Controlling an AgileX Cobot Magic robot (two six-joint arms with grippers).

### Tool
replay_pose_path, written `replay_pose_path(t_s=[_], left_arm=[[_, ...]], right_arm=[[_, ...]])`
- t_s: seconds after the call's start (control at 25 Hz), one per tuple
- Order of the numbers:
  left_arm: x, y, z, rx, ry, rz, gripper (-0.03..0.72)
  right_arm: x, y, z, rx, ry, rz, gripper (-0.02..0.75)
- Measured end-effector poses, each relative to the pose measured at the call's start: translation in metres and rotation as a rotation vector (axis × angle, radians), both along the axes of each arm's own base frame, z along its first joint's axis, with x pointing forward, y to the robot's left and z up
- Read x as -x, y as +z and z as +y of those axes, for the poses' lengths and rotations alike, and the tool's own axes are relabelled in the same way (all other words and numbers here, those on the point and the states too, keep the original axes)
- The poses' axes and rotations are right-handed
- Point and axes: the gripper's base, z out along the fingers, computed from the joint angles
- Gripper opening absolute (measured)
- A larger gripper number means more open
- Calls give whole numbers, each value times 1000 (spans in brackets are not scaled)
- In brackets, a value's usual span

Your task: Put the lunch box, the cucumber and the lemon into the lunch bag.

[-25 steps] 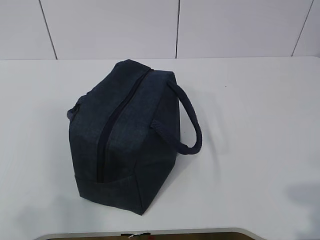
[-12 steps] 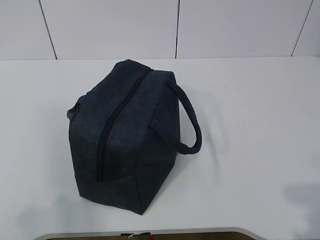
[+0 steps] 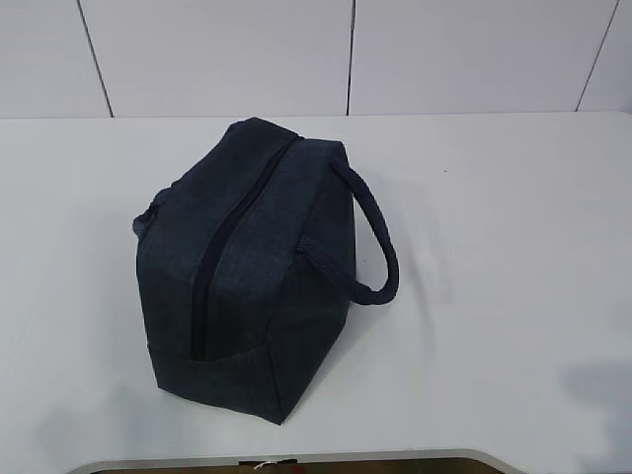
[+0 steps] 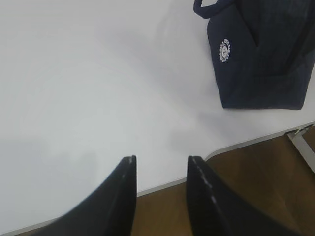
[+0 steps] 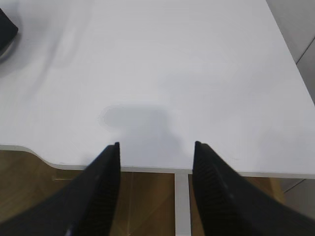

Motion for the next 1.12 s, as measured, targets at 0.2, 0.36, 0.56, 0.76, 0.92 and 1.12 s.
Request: replay_pose_path(t_s=[0.2,0.36,0.56,0.76,0.92,1.12], left_arm=[[0,0,0,0,0,0,242],[0,0,0,0,0,0,242],[0,0,0,0,0,0,242],[0,0,0,2,-1,0,242],[0,0,-2,18,-12,2,242],[0,0,-2,22,-14,2,242]], right_arm=[[0,0,0,0,0,0,389],[0,0,0,0,0,0,389],[0,0,0,0,0,0,389],[0,0,0,0,0,0,389],[0,0,0,0,0,0,389],[0,0,0,0,0,0,389]])
